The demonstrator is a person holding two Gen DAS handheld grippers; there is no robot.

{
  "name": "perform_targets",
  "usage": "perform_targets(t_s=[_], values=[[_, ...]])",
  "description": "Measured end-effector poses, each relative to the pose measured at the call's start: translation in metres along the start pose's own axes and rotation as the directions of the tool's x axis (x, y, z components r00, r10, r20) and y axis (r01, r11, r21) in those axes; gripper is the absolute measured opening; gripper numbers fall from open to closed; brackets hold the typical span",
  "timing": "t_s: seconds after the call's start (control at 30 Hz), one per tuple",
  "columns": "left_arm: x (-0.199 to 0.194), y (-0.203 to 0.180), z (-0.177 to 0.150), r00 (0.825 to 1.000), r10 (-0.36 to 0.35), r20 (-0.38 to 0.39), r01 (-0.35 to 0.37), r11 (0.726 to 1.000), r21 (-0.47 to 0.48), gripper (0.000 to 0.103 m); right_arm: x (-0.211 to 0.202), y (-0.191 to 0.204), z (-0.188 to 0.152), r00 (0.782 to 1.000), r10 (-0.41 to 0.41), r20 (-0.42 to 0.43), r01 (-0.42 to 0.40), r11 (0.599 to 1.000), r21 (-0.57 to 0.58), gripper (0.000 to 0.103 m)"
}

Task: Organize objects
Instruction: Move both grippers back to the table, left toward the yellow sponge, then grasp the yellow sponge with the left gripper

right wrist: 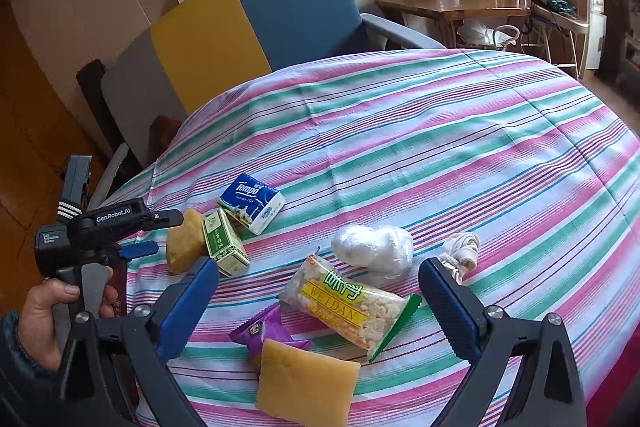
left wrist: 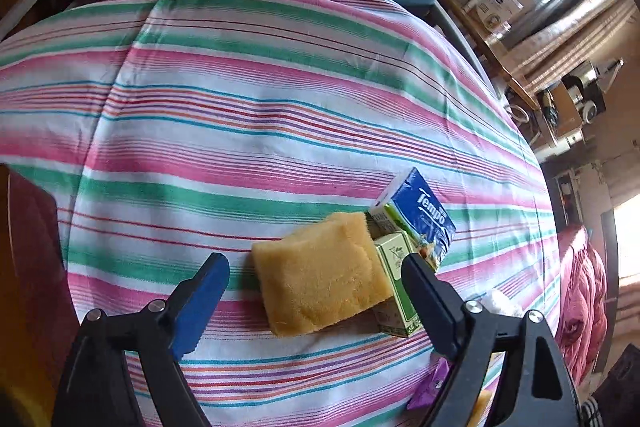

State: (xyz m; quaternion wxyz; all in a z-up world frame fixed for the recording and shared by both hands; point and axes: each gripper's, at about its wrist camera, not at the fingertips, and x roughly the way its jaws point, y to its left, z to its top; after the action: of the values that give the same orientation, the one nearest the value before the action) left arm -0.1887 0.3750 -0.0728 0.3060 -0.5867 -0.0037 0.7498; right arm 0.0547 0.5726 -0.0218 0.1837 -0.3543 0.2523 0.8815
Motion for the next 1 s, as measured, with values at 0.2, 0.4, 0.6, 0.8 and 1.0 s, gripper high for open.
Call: perform_targets(t_s=[0.2,0.4,0.6,0.8,1.0], values=[[0.026,-0.023,-0.012,0.993,0.048,-0.110,-0.019,0.968,0.248,0.076,0.002,0.001,0.000,1.000,0.000,-0.008,0.000,1.000,-0.002,0.101],[0.011,-0.022,-0.039,0.992,0.045,-0.122,-0.007,0.954,0.298,0.058,0.001,0.000,0.000,1.000,-0.006,0.000,0.006,1.000,0.000,0.101],[-0.010,-0.029,-0.049,0.988,0.122,-0.096,-0.077,0.923,0.378,0.075,0.001,0.003,0.000,1.000,-0.011,0.001,0.011,1.000,-0.009,0.101],[-0.012,-0.034,-0.048,0.983,0.168,-0.067,-0.117,0.874,0.472,0.089,0.000,0.002,-0.001,1.000,-0.008,0.003,0.008,1.000,-0.007,0.101],[0.007,-0.053,-0.060,0.978,0.206,-0.035,-0.140,0.769,0.624,0.089,0.002,0.003,-0.001,1.000,-0.008,-0.007,0.008,1.000,-0.008,0.101]])
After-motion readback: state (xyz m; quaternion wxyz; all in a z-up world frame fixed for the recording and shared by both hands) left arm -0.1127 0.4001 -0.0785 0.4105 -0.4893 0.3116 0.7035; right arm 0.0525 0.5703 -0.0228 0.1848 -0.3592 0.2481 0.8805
